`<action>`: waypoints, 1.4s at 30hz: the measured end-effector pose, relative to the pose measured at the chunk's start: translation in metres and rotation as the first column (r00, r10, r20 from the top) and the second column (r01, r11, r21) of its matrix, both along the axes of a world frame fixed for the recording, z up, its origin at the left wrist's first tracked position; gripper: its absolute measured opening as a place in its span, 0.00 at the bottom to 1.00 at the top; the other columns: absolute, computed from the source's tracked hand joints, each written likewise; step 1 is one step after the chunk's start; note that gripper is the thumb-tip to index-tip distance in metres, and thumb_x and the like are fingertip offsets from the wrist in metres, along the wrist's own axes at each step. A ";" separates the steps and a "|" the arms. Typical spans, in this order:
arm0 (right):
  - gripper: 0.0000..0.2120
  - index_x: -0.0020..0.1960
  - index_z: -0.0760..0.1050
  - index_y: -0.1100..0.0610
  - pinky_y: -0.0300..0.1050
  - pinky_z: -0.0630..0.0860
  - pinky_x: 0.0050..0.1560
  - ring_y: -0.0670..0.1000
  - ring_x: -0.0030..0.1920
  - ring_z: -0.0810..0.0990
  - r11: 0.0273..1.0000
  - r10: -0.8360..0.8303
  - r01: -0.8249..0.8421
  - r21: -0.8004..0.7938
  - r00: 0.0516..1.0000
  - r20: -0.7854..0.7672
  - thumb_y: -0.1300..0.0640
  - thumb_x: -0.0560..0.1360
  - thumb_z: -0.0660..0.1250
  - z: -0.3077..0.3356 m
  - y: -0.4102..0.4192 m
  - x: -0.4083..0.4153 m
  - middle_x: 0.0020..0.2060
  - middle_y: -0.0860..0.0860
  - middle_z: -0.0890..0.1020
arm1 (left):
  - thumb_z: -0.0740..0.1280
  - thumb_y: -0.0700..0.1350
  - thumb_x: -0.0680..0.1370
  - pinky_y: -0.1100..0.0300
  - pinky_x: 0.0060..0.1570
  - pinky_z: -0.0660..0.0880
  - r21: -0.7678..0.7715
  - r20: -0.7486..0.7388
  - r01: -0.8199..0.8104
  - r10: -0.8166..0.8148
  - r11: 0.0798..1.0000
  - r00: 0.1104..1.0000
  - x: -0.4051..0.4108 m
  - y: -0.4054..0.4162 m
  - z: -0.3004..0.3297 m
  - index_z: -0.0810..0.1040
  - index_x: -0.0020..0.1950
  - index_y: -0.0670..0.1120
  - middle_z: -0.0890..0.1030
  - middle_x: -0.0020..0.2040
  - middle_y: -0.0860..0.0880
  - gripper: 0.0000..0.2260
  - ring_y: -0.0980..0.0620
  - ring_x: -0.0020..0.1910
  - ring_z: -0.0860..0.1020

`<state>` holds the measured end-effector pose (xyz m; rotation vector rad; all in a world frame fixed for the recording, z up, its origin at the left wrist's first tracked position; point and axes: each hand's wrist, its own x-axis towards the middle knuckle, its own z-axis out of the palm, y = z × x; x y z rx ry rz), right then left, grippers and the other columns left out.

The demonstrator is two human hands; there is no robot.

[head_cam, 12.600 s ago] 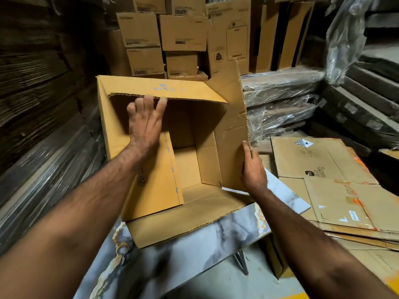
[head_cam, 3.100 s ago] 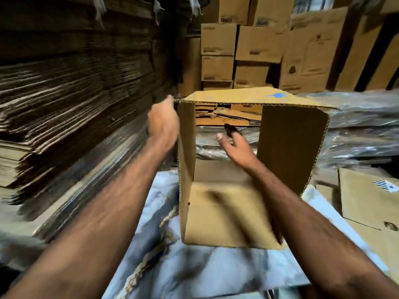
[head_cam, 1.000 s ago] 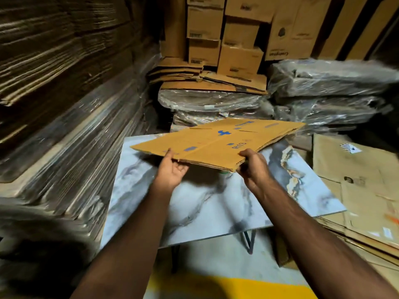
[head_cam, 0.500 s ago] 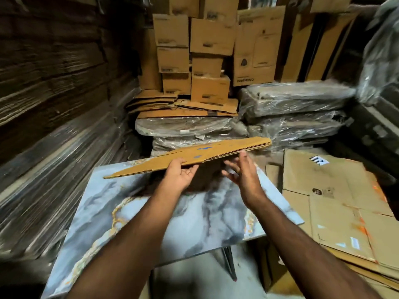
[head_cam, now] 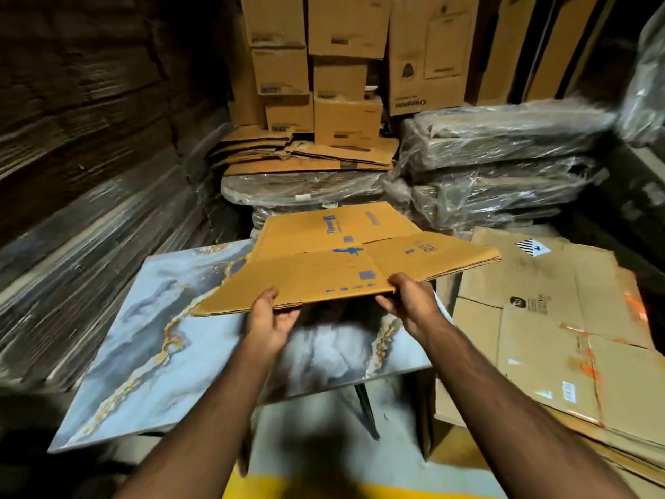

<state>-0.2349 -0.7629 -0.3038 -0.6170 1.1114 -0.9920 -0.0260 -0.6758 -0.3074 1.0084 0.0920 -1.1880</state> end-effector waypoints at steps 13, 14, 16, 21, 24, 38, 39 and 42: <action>0.14 0.63 0.72 0.65 0.46 0.79 0.28 0.55 0.37 0.83 0.989 -0.095 0.066 -0.131 0.968 -0.234 0.63 0.79 0.66 -0.031 -0.012 -0.021 0.51 0.60 0.83 | 0.63 0.38 0.82 0.53 0.39 0.82 0.032 0.249 0.034 -0.041 0.999 0.968 0.013 -0.003 -0.051 0.69 0.71 0.40 0.77 0.66 0.42 0.18 0.46 0.53 0.80; 0.14 0.62 0.72 0.65 0.47 0.81 0.30 0.56 0.38 0.82 0.986 -0.105 0.065 -0.155 0.958 -0.267 0.62 0.79 0.66 -0.031 -0.014 -0.023 0.51 0.60 0.82 | 0.63 0.38 0.81 0.51 0.41 0.82 0.008 0.259 0.043 -0.044 0.999 0.965 0.013 -0.007 -0.051 0.69 0.71 0.40 0.78 0.65 0.42 0.18 0.46 0.53 0.80; 0.11 0.61 0.73 0.63 0.49 0.82 0.33 0.56 0.42 0.83 0.973 -0.136 0.073 -0.220 0.948 -0.288 0.62 0.80 0.65 -0.029 -0.017 -0.031 0.51 0.59 0.82 | 0.63 0.37 0.81 0.49 0.43 0.80 -0.028 0.269 0.062 -0.052 0.998 0.962 0.012 -0.019 -0.048 0.69 0.71 0.41 0.78 0.63 0.43 0.18 0.47 0.51 0.81; 0.08 0.58 0.74 0.62 0.42 0.80 0.30 0.55 0.41 0.83 0.935 -0.215 0.111 -0.336 0.932 -0.293 0.62 0.80 0.64 -0.020 -0.023 -0.066 0.44 0.55 0.83 | 0.63 0.36 0.81 0.51 0.39 0.82 -0.131 0.270 0.128 -0.089 0.983 0.959 -0.016 -0.049 -0.034 0.70 0.70 0.43 0.81 0.58 0.44 0.17 0.46 0.53 0.81; 0.11 0.58 0.75 0.66 0.47 0.82 0.33 0.58 0.43 0.83 0.924 -0.277 0.163 -0.346 0.910 -0.310 0.60 0.79 0.66 -0.016 -0.038 -0.098 0.48 0.60 0.83 | 0.62 0.36 0.81 0.52 0.39 0.83 -0.180 0.286 0.184 -0.128 0.966 0.950 -0.046 -0.071 -0.024 0.71 0.70 0.42 0.82 0.54 0.46 0.16 0.45 0.53 0.80; 0.13 0.60 0.65 0.60 0.47 0.81 0.41 0.48 0.45 0.79 0.807 -0.564 0.478 -0.347 0.799 -0.210 0.57 0.81 0.65 0.016 -0.101 -0.330 0.47 0.48 0.75 | 0.65 0.42 0.81 0.52 0.47 0.80 -0.190 0.171 0.474 -0.447 0.859 0.878 -0.269 -0.223 -0.013 0.73 0.67 0.44 0.80 0.62 0.45 0.15 0.48 0.57 0.80; 0.13 0.61 0.64 0.59 0.47 0.81 0.41 0.49 0.46 0.80 0.805 -0.569 0.488 -0.338 0.797 -0.204 0.57 0.81 0.65 0.012 -0.105 -0.344 0.48 0.48 0.75 | 0.65 0.42 0.81 0.54 0.46 0.79 -0.169 0.114 0.466 -0.453 0.868 0.884 -0.282 -0.229 -0.016 0.73 0.66 0.45 0.80 0.60 0.45 0.13 0.49 0.53 0.80; 0.15 0.64 0.65 0.60 0.47 0.80 0.39 0.54 0.49 0.81 0.830 -0.549 0.494 -0.259 0.806 -0.221 0.57 0.81 0.65 -0.009 -0.116 -0.377 0.50 0.52 0.77 | 0.64 0.42 0.82 0.60 0.34 0.80 0.027 0.046 0.510 -0.511 0.860 0.858 -0.309 -0.236 -0.035 0.74 0.54 0.45 0.77 0.58 0.44 0.03 0.50 0.44 0.78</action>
